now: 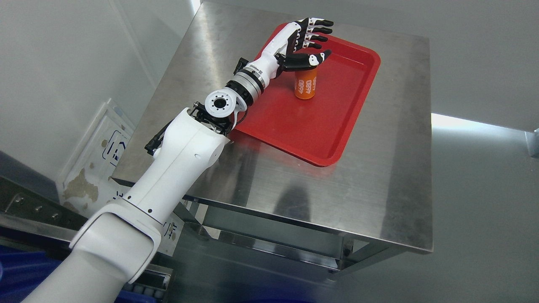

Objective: Grab orange capacitor from left shelf to right desk

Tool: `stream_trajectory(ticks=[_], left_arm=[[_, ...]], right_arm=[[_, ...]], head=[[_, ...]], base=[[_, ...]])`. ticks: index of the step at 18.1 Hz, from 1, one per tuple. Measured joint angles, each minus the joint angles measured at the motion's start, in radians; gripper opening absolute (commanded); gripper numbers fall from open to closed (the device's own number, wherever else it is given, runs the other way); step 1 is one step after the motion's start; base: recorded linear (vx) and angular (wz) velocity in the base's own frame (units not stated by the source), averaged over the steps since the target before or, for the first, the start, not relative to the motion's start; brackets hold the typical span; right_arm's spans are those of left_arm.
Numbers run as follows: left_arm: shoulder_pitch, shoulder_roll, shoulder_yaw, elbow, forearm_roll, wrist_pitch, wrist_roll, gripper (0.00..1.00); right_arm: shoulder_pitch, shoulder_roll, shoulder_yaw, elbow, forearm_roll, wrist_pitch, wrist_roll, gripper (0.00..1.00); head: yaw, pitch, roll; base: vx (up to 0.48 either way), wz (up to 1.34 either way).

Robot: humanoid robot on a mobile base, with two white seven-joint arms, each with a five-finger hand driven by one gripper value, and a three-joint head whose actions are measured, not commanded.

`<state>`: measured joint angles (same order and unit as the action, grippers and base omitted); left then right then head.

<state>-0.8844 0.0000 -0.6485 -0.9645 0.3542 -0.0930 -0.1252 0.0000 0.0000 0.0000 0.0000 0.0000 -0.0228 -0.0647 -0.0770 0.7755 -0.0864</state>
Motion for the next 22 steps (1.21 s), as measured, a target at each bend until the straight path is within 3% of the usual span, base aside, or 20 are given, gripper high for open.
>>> stream_trajectory(ticks=[1,4,10,16,19,22], left_arm=[[0.0,0.0,0.002,0.002,0.001,0.0,0.0,0.88],[-0.002,0.0,0.018,-0.004,0.002,-0.001,-0.001,0.99],[-0.01,0.0,0.136,-0.043,0.002,0.003,-0.004,1.0],[0.054,0.0,0.318,-0.097,0.003,0.15,-0.128,1.0],[0.133,0.0,0.397,-0.16,0.003,0.176,-0.162,1.0],[0.202,0.0,0.462,-0.248,0.002,0.192,-0.092,1.0]], right_arm=[[0.0,0.0,0.0,0.0,0.0,0.0,0.0,1.0],[0.0,0.0,0.0,0.0,0.0,0.0,0.0,1.0],[0.0,0.0,0.0,0.0,0.0,0.0,0.0,1.0],[0.0,0.0,0.0,0.0,0.0,0.0,0.0,1.0],[0.0,0.0,0.0,0.0,0.0,0.0,0.0,1.0],[0.0,0.0,0.0,0.0,0.0,0.0,0.0,1.0]], head=[[0.0,0.0,0.0],[0.0,0.0,0.0],[0.0,0.0,0.0],[0.0,0.0,0.0],[0.0,0.0,0.0],[0.0,0.0,0.0]], base=[[0.0,0.0],[0.0,0.0],[0.0,0.0],[0.0,0.0],[0.0,0.0],[0.0,0.0]])
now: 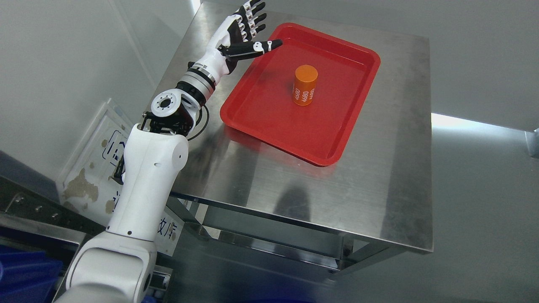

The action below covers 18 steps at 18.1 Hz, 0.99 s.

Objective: Grab orange capacitor from left shelf to right desk

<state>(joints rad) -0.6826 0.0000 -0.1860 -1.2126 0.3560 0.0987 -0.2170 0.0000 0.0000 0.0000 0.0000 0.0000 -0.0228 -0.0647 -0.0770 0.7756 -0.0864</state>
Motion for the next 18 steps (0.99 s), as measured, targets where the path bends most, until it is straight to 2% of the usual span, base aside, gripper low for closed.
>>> stream_trajectory(ticks=[4,11,18], left_arm=[[0.102,0.0,0.048,-0.151,-0.008,0.056,0.114,1.0],[0.264,0.02,0.082,-0.321,-0.015,0.048,0.137,1.0],[0.327,0.011,0.1,-0.412,-0.019,0.028,0.141,1.0]], right_arm=[[0.0,0.0,0.0,0.0,0.0,0.0,0.0,1.0],[0.0,0.0,0.0,0.0,0.0,0.0,0.0,1.0],[0.0,0.0,0.0,0.0,0.0,0.0,0.0,1.0]], head=[[0.0,0.0,0.0],[0.0,0.0,0.0],[0.0,0.0,0.0]], base=[[0.0,0.0],[0.0,0.0],[0.0,0.0]])
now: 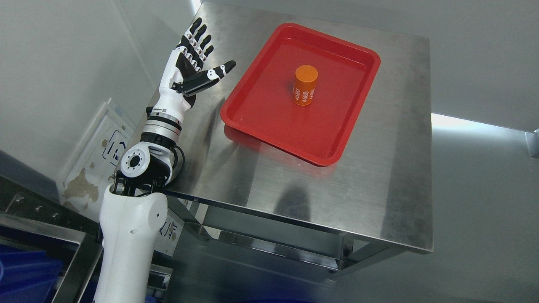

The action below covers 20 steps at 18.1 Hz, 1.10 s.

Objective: Grab orange capacitor from left shelf to right desk

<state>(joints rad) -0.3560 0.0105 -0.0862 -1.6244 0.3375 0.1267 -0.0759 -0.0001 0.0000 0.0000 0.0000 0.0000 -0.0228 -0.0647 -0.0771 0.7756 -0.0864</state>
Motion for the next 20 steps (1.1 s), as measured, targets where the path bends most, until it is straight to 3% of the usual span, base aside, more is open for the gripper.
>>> stream_trajectory(ticks=[9,20], left_arm=[[0.018,-0.006,0.007,-0.055,-0.086,-0.079,-0.002,1.0],[0.027,-0.009,0.013,-0.08,-0.133,-0.086,0.039,1.0]], right_arm=[[0.0,0.0,0.0,0.0,0.0,0.0,0.0,1.0],[0.0,0.0,0.0,0.0,0.0,0.0,0.0,1.0]], head=[[0.0,0.0,0.0],[0.0,0.0,0.0]], base=[[0.0,0.0],[0.0,0.0]])
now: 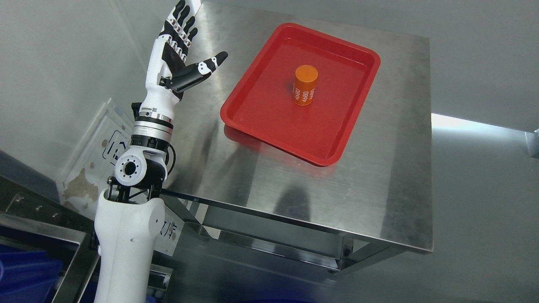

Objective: Grab orange capacitor from left shelf to right desk

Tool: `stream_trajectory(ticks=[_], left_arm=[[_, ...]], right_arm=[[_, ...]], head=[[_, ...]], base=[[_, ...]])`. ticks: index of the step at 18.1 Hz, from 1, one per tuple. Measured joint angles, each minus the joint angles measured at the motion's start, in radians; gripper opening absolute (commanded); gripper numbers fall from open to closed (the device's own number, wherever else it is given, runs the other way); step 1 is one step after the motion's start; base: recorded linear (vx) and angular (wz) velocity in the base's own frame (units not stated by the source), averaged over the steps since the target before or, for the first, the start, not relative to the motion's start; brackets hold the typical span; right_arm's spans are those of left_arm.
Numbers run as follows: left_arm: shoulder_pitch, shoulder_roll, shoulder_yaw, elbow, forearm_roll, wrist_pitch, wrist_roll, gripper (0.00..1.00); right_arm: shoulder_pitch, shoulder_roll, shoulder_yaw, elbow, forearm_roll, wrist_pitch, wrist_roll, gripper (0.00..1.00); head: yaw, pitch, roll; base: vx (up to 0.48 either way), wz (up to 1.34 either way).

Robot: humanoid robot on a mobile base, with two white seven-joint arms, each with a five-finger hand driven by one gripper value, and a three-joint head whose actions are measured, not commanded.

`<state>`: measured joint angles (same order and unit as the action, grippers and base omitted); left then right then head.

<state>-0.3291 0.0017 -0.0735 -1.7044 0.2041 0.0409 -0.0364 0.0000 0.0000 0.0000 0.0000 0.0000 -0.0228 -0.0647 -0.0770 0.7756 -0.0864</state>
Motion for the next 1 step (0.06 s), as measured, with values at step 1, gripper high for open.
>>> stream_trajectory(ticks=[1], left_arm=[[0.0,0.0,0.0,-0.001,-0.001,0.0,0.003,1.0]], right_arm=[[0.0,0.0,0.0,0.0,0.0,0.0,0.0,1.0]], head=[[0.0,0.0,0.0]], base=[[0.0,0.0]])
